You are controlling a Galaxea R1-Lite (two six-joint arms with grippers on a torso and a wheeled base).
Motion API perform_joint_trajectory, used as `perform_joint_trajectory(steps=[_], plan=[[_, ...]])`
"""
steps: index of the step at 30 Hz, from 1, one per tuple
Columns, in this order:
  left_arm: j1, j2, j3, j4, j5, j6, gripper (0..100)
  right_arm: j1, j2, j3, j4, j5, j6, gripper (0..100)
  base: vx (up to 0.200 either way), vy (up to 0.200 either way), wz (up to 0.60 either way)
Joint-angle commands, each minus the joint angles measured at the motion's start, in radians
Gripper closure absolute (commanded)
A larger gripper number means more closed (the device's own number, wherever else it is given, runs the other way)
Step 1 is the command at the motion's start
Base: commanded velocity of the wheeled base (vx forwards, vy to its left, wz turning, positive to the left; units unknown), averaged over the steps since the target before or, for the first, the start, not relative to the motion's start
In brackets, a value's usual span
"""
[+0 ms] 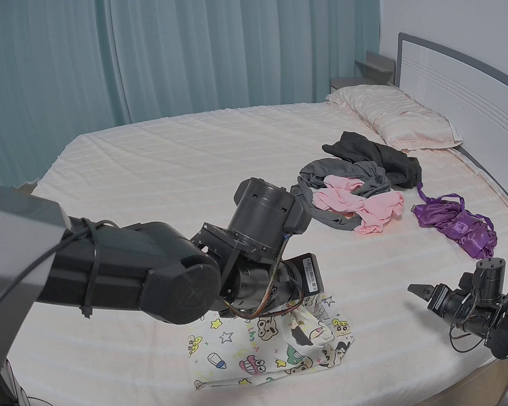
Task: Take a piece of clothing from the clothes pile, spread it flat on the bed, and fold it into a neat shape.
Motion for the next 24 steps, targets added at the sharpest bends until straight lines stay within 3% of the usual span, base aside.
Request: perform_joint_trajectory(steps=[1,7,8,24], plan=[[0.012,0.026,-0.003,-0.027,-0.017,-0.017,100,-0.001,0.000,0.018,-0.006,0.000,0.000,0,0.000,0.000,0.00],[0.015,0.029,-0.002,-0.046,-0.056,-0.034,100,0.000,0.003,0.018,-0.006,0.000,0.000,0,0.000,0.000,0.00],[0.015,0.029,-0.002,-0.046,-0.058,-0.034,0,0.000,0.002,0.018,-0.006,0.000,0.000,0,0.000,0.000,0.00],[0.024,0.038,-0.002,-0.059,-0.050,-0.088,0,0.000,0.003,0.018,-0.006,-0.006,0.000,0,0.000,0.000,0.00]])
